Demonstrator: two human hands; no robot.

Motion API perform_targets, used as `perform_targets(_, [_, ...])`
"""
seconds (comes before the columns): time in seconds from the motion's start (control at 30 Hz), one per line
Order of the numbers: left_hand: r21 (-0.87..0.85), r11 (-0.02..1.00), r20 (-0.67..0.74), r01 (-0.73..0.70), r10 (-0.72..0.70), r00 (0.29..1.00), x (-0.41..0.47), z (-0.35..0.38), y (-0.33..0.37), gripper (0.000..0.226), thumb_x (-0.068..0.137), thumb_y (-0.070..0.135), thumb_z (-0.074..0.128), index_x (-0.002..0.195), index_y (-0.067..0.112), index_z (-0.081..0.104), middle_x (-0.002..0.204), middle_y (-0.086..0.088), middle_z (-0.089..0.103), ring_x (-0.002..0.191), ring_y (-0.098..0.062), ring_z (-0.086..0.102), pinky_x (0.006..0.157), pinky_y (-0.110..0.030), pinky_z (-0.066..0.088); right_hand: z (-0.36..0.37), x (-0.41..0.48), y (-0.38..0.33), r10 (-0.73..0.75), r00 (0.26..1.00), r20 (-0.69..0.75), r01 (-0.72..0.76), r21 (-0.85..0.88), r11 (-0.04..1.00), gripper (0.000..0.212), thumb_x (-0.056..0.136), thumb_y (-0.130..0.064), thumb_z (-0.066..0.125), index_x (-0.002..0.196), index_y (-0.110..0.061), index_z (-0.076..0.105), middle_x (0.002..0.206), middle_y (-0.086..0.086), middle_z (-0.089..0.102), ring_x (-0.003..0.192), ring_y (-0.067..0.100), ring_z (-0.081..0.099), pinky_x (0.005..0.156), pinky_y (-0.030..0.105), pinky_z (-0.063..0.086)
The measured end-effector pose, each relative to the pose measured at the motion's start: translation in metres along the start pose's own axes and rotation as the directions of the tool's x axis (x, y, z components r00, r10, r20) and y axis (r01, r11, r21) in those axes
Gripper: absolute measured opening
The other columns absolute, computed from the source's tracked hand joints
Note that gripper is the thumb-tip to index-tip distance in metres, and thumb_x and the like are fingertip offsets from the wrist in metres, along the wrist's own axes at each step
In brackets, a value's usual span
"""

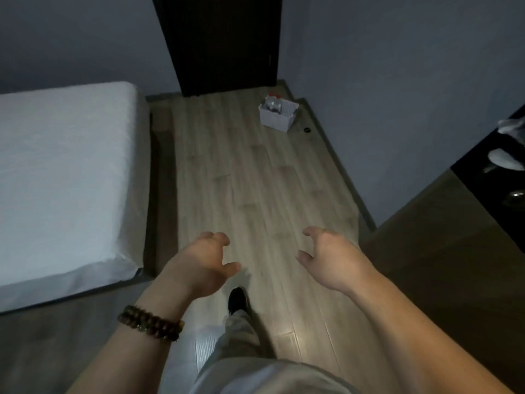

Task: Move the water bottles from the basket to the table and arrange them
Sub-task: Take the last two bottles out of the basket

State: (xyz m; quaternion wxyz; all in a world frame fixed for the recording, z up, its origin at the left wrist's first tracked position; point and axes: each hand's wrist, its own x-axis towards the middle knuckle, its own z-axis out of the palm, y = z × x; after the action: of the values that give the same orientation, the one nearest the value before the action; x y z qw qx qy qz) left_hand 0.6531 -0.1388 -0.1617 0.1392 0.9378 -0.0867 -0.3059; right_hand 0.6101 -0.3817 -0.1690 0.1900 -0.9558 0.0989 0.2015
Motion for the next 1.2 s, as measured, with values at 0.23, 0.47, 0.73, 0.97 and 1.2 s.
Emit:
perform_targets(0.23, [0.085, 0.991, 0.048, -0.101, 0.097, 0.994, 0.163, -0.141, 0.000, 0.062, 0.097, 0.050, 0.062, 0.150, 0.025, 0.042, 0.150, 0.000, 0.045, 0.131, -0.020, 0.052, 0.113, -0.036, 0.042, -0.072, 0.136, -0.040, 0.130, 0.992, 0.002, -0.129, 0.105, 0.986, 0.055, 0.101, -0.042, 0.058, 0.151, -0.022, 0.044, 0.105, 0.002, 0.069, 0.088, 0.020, 0.068, 0.074, 0.028, 0.049])
perform_targets(0.47, [0.153, 0.965, 0.059, -0.214, 0.207, 0.977, 0.313, -0.232, 0.034, 0.061, 0.098, 0.053, 0.060, 0.149, 0.027, 0.044, 0.150, 0.002, 0.047, 0.129, -0.020, 0.053, 0.109, -0.038, 0.046, -0.119, 0.276, -0.038, 0.199, 0.978, -0.067, -0.184, 0.179, 0.966, 0.064, 0.101, -0.045, 0.057, 0.158, -0.021, 0.036, 0.139, 0.000, 0.062, 0.114, 0.015, 0.066, 0.098, 0.032, 0.054])
perform_targets(0.73, [0.246, 0.959, 0.073, -0.142, 0.127, 0.989, 0.479, -0.320, 0.064, 0.060, 0.098, 0.051, 0.061, 0.150, 0.027, 0.042, 0.143, 0.003, 0.051, 0.120, -0.015, 0.057, 0.096, -0.026, 0.044, -0.204, 0.485, -0.031, 0.140, 0.988, -0.061, -0.125, 0.200, 0.972, 0.056, 0.102, -0.042, 0.056, 0.149, -0.013, 0.046, 0.142, 0.008, 0.059, 0.125, 0.024, 0.058, 0.103, 0.037, 0.049])
perform_targets(0.97, [0.205, 0.978, -0.040, -0.038, 0.047, 0.998, 0.602, -0.415, 0.082, 0.056, 0.097, 0.048, 0.063, 0.146, 0.029, 0.044, 0.138, 0.003, 0.054, 0.109, -0.014, 0.061, 0.094, -0.029, 0.052, -0.290, 0.648, -0.045, 0.073, 0.996, -0.048, -0.065, 0.143, 0.988, 0.059, 0.099, -0.042, 0.060, 0.150, -0.016, 0.047, 0.145, 0.008, 0.057, 0.128, 0.023, 0.057, 0.103, 0.033, 0.048])
perform_targets(1.2, [0.192, 0.975, 0.061, -0.113, 0.103, 0.993, 0.754, -0.481, 0.069, 0.055, 0.098, 0.047, 0.062, 0.146, 0.025, 0.046, 0.138, 0.002, 0.055, 0.116, -0.014, 0.059, 0.098, -0.026, 0.049, -0.337, 0.787, -0.060, 0.153, 0.988, -0.017, -0.148, 0.149, 0.978, 0.058, 0.101, -0.041, 0.058, 0.152, -0.015, 0.044, 0.149, 0.007, 0.054, 0.132, 0.023, 0.055, 0.108, 0.034, 0.045])
